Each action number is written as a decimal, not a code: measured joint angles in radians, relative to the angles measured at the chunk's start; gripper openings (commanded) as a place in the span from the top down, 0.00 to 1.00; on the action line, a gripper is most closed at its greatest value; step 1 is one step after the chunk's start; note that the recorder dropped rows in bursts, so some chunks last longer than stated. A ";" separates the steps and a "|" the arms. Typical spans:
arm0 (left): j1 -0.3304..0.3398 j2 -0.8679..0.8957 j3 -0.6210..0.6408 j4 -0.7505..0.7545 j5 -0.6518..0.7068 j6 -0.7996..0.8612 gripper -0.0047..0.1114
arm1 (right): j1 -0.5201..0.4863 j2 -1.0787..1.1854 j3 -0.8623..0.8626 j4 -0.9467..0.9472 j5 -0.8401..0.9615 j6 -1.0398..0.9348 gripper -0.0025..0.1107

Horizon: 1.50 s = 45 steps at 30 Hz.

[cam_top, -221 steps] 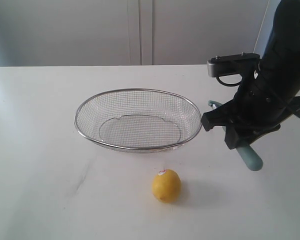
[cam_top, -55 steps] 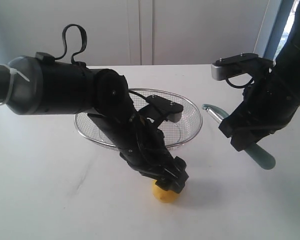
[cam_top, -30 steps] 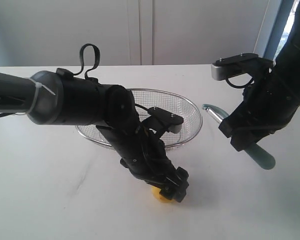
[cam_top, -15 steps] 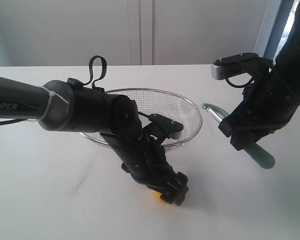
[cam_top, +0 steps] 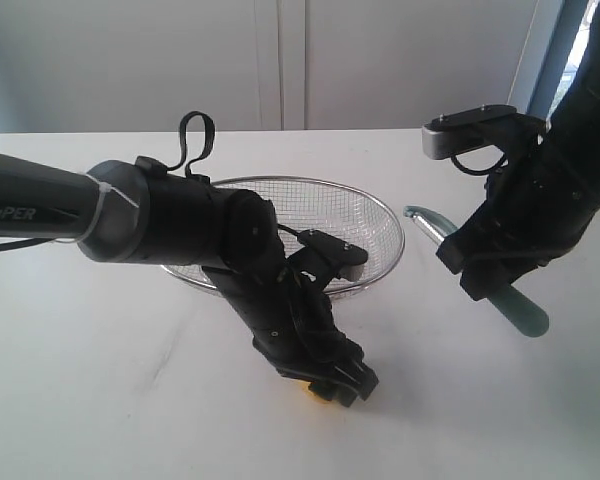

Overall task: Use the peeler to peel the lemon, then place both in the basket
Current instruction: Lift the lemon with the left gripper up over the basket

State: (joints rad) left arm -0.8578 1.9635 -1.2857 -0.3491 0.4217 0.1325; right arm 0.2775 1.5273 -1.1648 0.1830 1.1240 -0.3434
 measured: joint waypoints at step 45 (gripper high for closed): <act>0.103 -0.320 -0.003 -0.035 0.200 0.218 0.96 | 0.000 0.000 0.000 0.008 -0.005 0.000 0.98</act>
State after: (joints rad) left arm -0.7552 1.6435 -1.2883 -0.3836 0.6221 0.3502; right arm 0.2775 1.5273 -1.1648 0.1910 1.1186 -0.3434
